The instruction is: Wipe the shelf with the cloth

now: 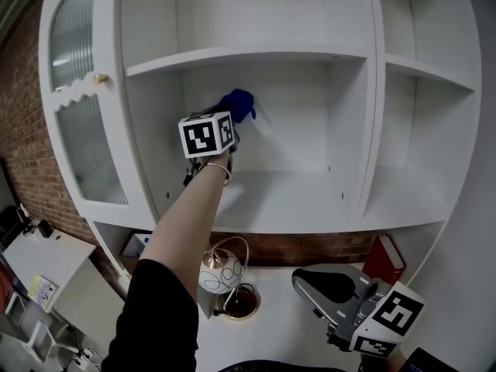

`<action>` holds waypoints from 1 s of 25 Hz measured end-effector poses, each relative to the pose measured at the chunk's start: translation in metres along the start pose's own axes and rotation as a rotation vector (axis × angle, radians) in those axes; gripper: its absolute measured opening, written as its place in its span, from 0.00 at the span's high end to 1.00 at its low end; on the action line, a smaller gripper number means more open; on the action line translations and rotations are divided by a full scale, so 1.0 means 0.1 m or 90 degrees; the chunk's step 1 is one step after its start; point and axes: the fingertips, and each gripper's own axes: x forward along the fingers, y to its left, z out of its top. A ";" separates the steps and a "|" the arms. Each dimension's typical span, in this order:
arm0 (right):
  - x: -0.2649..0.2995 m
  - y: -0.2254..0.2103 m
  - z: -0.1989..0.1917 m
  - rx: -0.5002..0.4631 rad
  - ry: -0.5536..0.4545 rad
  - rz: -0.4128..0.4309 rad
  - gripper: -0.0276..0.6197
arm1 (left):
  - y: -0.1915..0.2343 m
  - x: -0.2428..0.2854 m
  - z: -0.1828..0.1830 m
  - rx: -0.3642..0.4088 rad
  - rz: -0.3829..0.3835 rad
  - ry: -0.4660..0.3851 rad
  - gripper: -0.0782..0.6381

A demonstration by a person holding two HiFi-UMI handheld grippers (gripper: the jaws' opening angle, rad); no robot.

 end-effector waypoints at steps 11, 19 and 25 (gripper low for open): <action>-0.26 -0.13 -0.05 0.015 -0.013 -0.020 0.94 | -0.91 0.25 -0.11 0.002 -0.126 0.034 0.88; -0.55 -0.28 -0.10 0.038 -0.041 -0.047 0.94 | -1.44 0.40 -0.21 -0.033 -0.181 0.039 0.88; -0.71 -0.40 -0.15 0.048 -0.045 -0.061 0.94 | -1.73 0.47 -0.24 -0.028 -0.205 0.030 0.87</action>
